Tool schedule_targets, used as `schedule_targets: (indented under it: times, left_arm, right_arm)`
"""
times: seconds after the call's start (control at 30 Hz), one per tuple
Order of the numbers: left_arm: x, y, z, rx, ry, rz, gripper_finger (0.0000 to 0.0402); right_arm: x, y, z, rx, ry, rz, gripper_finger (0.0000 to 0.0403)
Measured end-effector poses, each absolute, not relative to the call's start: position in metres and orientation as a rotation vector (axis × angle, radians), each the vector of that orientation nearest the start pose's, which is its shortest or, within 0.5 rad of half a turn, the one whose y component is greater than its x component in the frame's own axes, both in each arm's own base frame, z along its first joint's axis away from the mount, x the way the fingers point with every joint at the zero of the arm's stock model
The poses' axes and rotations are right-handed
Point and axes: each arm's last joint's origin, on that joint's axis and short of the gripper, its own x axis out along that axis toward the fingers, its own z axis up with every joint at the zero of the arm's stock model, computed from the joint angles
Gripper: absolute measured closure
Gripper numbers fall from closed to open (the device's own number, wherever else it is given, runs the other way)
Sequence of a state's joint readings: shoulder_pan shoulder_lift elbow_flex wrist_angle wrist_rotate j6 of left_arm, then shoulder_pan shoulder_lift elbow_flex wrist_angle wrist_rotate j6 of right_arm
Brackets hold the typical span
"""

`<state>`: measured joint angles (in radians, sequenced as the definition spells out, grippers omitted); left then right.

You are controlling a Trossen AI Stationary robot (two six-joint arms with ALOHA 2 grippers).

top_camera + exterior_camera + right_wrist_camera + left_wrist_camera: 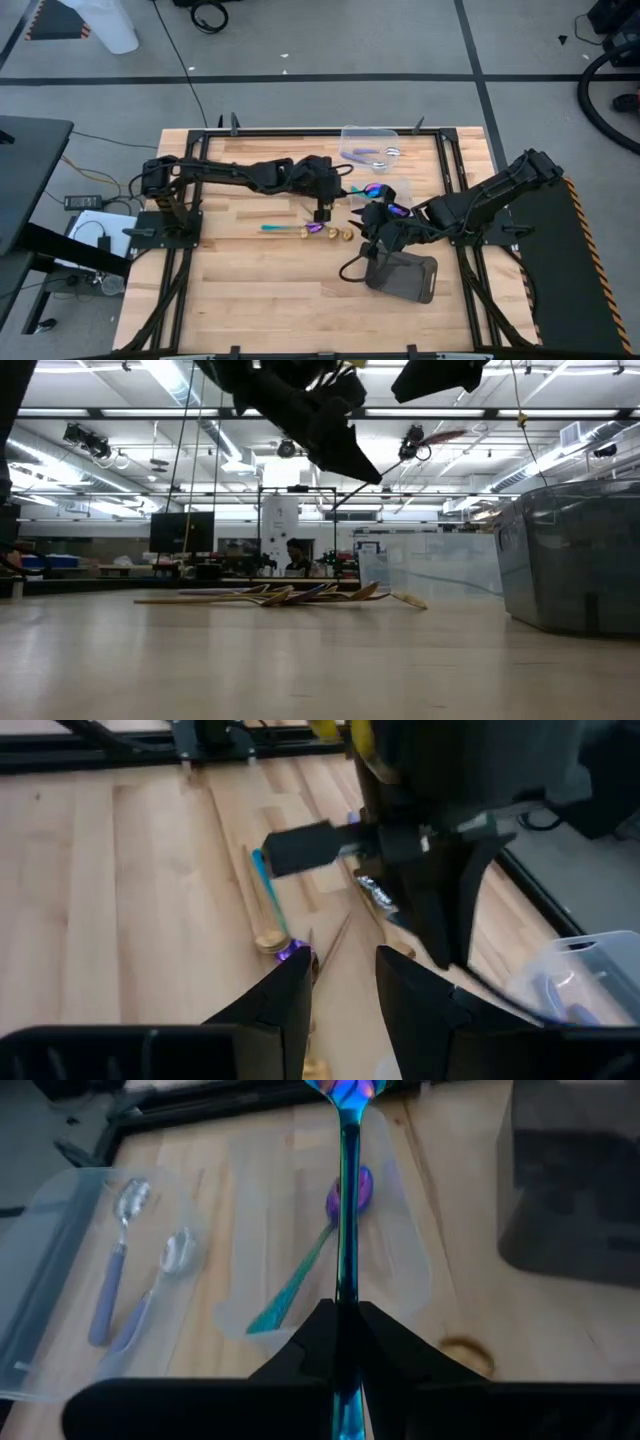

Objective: Sort silverware by color (type)
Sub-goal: Put the blue spoon into the bottom transparent bin

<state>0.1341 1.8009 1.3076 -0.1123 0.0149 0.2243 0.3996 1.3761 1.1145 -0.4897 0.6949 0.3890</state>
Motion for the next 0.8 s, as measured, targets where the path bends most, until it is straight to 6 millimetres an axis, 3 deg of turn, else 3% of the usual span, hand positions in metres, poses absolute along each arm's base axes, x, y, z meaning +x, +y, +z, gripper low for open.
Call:
schedule_targets:
  times: [0.3, 0.6, 0.8]
  left_arm:
    - [0.422, 0.058, 0.234, 0.186, 0.786, 0.016, 0.0367]
    - [0.419, 0.056, 0.238, 0.109, 0.795, 0.044, 0.0367]
    - [0.419, 0.049, 0.239, 0.054, 0.794, 0.054, 0.0367]
  right_arm:
    - [0.259, 0.09, 0.291, -0.107, 0.663, -0.46, 0.0279]
    - [0.266, 0.088, 0.264, -0.605, 0.906, -0.37, 0.0279]
    - [0.282, 0.09, 0.238, -0.943, 0.989, -0.454, 0.0281]
